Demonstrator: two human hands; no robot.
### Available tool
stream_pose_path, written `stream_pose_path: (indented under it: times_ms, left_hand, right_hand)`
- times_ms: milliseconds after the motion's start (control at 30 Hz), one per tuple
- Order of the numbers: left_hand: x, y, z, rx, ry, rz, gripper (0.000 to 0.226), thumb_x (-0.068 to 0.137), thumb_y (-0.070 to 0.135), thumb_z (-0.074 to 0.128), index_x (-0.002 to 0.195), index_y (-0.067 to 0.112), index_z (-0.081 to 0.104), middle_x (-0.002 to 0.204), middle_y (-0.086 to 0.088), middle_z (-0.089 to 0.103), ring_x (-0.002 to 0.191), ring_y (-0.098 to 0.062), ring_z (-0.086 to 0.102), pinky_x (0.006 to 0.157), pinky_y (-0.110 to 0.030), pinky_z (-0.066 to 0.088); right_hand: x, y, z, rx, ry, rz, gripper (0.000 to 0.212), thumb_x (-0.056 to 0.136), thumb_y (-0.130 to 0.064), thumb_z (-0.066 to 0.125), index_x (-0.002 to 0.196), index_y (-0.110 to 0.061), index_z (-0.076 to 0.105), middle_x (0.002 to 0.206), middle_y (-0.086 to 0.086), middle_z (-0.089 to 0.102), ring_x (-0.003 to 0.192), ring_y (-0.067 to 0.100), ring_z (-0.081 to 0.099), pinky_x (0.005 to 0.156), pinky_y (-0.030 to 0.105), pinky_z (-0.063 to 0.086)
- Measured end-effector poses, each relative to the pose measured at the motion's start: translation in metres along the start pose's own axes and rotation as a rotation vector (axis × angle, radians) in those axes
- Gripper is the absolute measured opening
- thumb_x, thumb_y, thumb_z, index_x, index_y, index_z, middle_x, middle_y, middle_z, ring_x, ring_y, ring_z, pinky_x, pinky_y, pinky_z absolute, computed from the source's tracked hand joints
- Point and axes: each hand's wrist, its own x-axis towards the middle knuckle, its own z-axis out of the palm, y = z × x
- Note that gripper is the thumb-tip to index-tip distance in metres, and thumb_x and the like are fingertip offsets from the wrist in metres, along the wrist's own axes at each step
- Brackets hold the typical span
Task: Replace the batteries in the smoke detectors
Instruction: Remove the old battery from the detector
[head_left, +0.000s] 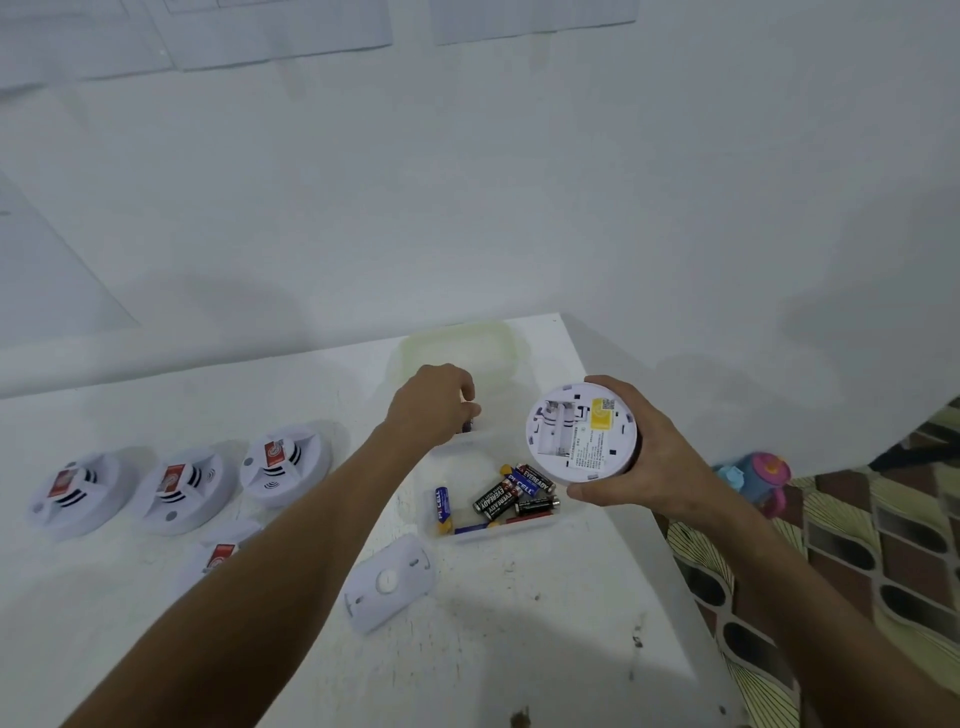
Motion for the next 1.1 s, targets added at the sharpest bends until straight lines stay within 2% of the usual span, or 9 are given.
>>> stream_pose_path:
  times_ms: [133,233,367,467,567,733,933,1033,1100]
  left_hand:
    - [-0.018,-0.004,-0.011,-0.022,0.082,0.06,0.022,0.089,0.032,0.065,0.105,0.017,0.066,0.099,0.001,0.066,0.079,-0.016,0.058,0.072,-0.028,0.047]
    - [-0.048,-0.006,-0.022,-0.018,0.124,0.106,0.017,0.088,0.031,0.065,0.096,0.016,0.065,0.09,0.001,0.061,0.078,-0.016,0.056,0.067,-0.027,0.042]
    - [-0.086,-0.014,-0.035,0.038,0.013,0.02,0.015,0.083,0.032,0.071,0.084,0.017,0.067,0.078,0.005,0.058,0.072,-0.016,0.06,0.06,-0.024,0.043]
    - [-0.101,-0.016,-0.023,0.098,-0.08,-0.045,0.026,0.08,0.035,0.075,0.102,0.022,0.07,0.098,0.003,0.048,0.081,-0.016,0.058,0.067,-0.024,0.044]
    - [-0.101,-0.017,-0.009,0.137,-0.096,-0.11,0.04,0.081,0.04,0.073,0.118,0.027,0.066,0.11,-0.003,0.041,0.098,-0.021,0.054,0.078,-0.031,0.049]
    - [-0.09,-0.018,0.004,0.168,-0.245,-0.153,0.052,0.074,0.045,0.076,0.122,0.029,0.064,0.122,-0.005,0.046,0.103,-0.024,0.056,0.089,-0.038,0.051]
    - [-0.086,-0.02,0.012,0.107,-0.27,-0.131,0.042,0.074,0.045,0.078,0.107,0.02,0.074,0.111,-0.003,0.063,0.092,-0.02,0.06,0.084,-0.034,0.054]
    - [-0.089,-0.017,0.01,-0.017,-0.184,-0.142,0.038,0.07,0.033,0.084,0.105,0.022,0.075,0.111,-0.004,0.063,0.083,-0.02,0.062,0.071,-0.03,0.052]
    - [-0.092,-0.015,0.006,-0.119,-0.083,-0.157,0.029,0.069,0.029,0.084,0.096,0.022,0.076,0.11,-0.005,0.064,0.066,-0.017,0.059,0.061,-0.028,0.047]
  right_hand:
    - [-0.004,-0.004,-0.001,-0.002,-0.003,0.002,0.094,0.053,-0.012,0.09,0.134,-0.019,0.044,0.117,-0.02,0.06,0.115,0.004,0.056,0.085,0.015,0.05]
    - [-0.009,-0.006,0.001,0.016,-0.017,0.005,0.093,0.053,-0.011,0.09,0.134,-0.023,0.045,0.119,-0.016,0.06,0.115,0.005,0.057,0.086,0.017,0.052]
    - [-0.016,-0.007,0.011,0.034,-0.063,0.019,0.095,0.053,-0.006,0.092,0.133,-0.029,0.045,0.121,-0.016,0.06,0.116,0.005,0.057,0.084,0.016,0.051]
    - [-0.018,-0.006,0.021,0.045,-0.114,0.035,0.095,0.057,0.004,0.091,0.132,-0.031,0.045,0.116,-0.022,0.06,0.112,0.001,0.058,0.081,0.016,0.051]
    - [-0.021,-0.005,0.028,0.035,-0.14,0.035,0.094,0.058,0.005,0.09,0.132,-0.031,0.045,0.116,-0.022,0.06,0.113,0.003,0.057,0.081,0.015,0.05]
    - [-0.025,-0.005,0.032,0.043,-0.15,0.042,0.094,0.059,0.005,0.09,0.134,-0.028,0.043,0.117,-0.023,0.059,0.113,0.001,0.056,0.082,0.015,0.05]
    - [-0.03,-0.006,0.034,0.046,-0.148,0.051,0.093,0.059,0.004,0.09,0.133,-0.029,0.044,0.116,-0.023,0.058,0.114,0.002,0.056,0.082,0.015,0.05]
    - [-0.03,-0.007,0.033,0.046,-0.144,0.055,0.094,0.059,0.003,0.09,0.134,-0.028,0.043,0.117,-0.022,0.058,0.115,0.004,0.056,0.083,0.017,0.05]
    - [-0.03,-0.009,0.033,0.045,-0.141,0.053,0.093,0.059,0.003,0.09,0.134,-0.028,0.043,0.117,-0.021,0.058,0.115,0.005,0.056,0.083,0.018,0.051]
